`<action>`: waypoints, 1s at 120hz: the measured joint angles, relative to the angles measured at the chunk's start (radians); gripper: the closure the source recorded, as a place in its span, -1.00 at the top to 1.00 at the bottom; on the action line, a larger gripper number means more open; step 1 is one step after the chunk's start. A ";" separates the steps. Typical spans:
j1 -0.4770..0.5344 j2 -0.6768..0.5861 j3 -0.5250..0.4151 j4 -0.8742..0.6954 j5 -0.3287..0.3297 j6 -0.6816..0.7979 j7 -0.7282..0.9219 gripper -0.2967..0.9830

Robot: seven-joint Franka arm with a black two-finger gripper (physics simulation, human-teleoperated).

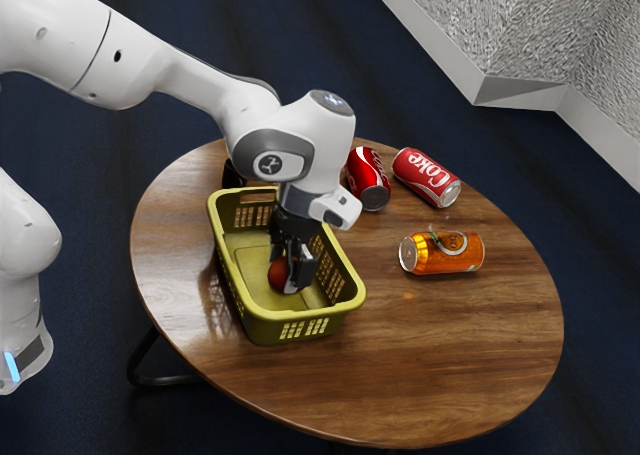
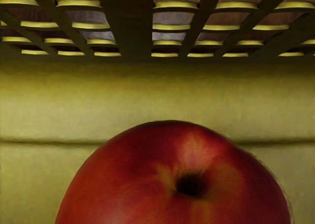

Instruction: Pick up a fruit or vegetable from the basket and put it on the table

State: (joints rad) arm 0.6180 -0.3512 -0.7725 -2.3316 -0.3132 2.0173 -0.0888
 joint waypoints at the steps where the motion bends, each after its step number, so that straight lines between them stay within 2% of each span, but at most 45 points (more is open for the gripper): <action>1: 0.000 0.000 0.000 0.000 0.000 0.000 0.000 0.31; 30: 0.000 0.001 -0.001 0.003 0.025 0.003 -0.004 0.26; 100: -0.006 -0.010 0.000 0.015 0.032 -0.003 -0.015 0.16; 120: -0.008 -0.014 0.002 0.076 0.038 -0.045 -0.018 0.12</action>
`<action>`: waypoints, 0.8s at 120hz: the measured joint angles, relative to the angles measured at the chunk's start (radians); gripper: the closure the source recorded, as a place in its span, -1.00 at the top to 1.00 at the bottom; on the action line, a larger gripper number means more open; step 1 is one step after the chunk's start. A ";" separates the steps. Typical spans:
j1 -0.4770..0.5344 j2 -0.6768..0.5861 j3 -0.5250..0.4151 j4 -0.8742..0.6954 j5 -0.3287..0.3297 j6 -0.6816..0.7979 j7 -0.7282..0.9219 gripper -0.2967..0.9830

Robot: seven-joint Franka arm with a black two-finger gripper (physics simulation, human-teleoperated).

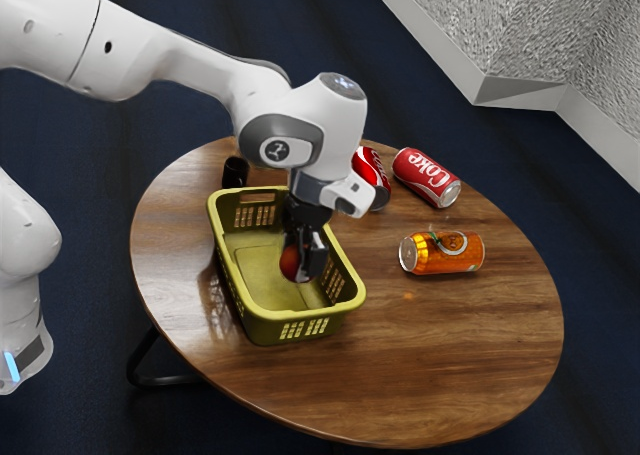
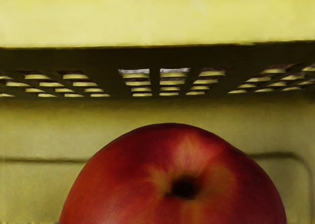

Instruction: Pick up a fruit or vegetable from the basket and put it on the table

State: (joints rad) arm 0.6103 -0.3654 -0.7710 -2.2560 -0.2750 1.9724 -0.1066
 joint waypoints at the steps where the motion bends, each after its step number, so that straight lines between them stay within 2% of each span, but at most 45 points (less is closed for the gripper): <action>1: 0.000 0.000 0.000 0.005 0.001 -0.004 0.000 0.12; 12: 0.001 -0.002 0.004 0.067 0.021 -0.051 -0.001 0.11; 38: 0.004 0.010 0.000 0.345 0.094 -0.148 -0.002 0.16; 55: 0.002 0.130 -0.011 0.490 0.140 -0.154 -0.002 0.16; 73: -0.015 0.221 -0.067 0.525 0.190 -0.102 -0.001 0.13; 96: -0.080 0.344 -0.075 0.530 0.251 -0.024 -0.003 0.13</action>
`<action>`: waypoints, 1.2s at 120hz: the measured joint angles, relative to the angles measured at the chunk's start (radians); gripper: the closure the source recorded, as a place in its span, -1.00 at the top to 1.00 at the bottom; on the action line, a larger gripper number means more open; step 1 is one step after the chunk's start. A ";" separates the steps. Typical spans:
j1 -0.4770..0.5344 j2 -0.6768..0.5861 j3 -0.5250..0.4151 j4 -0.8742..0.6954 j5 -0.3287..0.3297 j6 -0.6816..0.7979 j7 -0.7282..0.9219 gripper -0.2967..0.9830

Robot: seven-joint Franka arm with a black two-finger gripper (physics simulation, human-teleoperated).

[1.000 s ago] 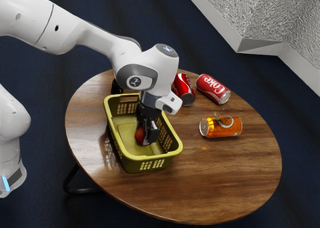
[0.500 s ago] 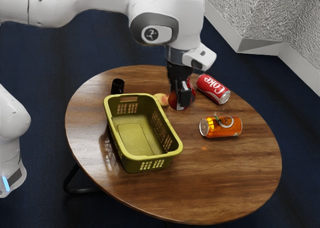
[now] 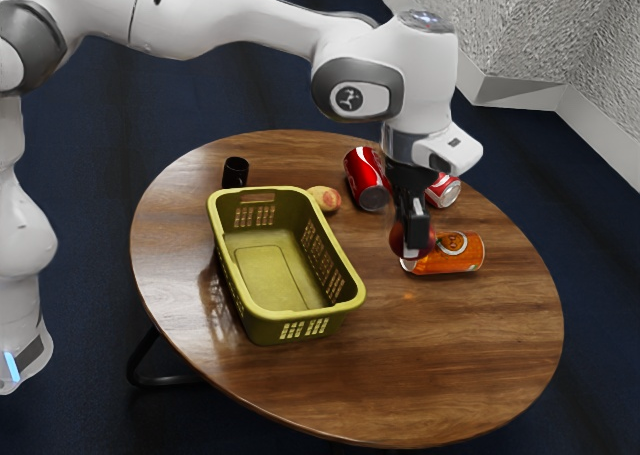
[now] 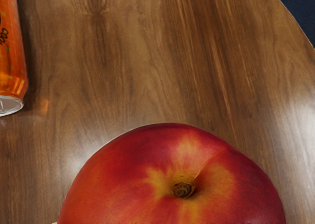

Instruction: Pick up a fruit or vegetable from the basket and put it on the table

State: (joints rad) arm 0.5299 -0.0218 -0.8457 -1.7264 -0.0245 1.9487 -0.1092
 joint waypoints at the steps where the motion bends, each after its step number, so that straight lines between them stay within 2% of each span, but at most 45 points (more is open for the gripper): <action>1: -0.004 0.005 0.001 0.000 0.003 0.004 0.000 0.13; 36: -0.073 0.087 0.001 -0.001 0.041 0.098 -0.003 0.13; 75: -0.083 0.155 0.011 -0.007 0.046 0.124 -0.006 0.14; 113: -0.131 0.239 0.019 0.044 0.119 0.131 -0.025 0.14; 144: -0.173 0.308 0.064 0.072 0.141 0.132 -0.035 0.14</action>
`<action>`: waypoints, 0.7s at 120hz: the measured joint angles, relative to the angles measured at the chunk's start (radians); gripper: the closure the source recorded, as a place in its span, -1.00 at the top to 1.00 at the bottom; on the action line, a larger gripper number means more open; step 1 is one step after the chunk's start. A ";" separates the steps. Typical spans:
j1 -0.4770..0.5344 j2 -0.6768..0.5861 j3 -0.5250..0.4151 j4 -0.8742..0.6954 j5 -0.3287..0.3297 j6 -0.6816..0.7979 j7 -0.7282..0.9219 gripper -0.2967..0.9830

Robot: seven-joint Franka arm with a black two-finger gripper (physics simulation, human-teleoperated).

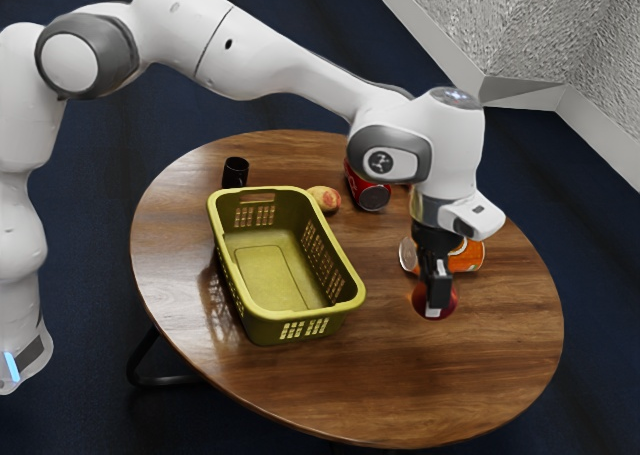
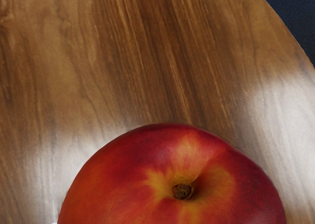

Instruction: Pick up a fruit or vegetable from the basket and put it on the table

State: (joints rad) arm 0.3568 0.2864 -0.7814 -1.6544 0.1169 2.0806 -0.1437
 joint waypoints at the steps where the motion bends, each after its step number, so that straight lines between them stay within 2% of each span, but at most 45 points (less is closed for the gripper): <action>1: -0.002 0.003 0.002 0.002 0.000 0.000 0.000 0.14; 63: -0.077 0.117 0.067 0.072 0.027 0.001 -0.011 0.14; 84: -0.082 0.119 0.071 0.078 0.024 0.000 -0.010 0.36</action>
State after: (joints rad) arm 0.2743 0.4056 -0.7103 -1.5768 0.1412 2.0805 -0.1533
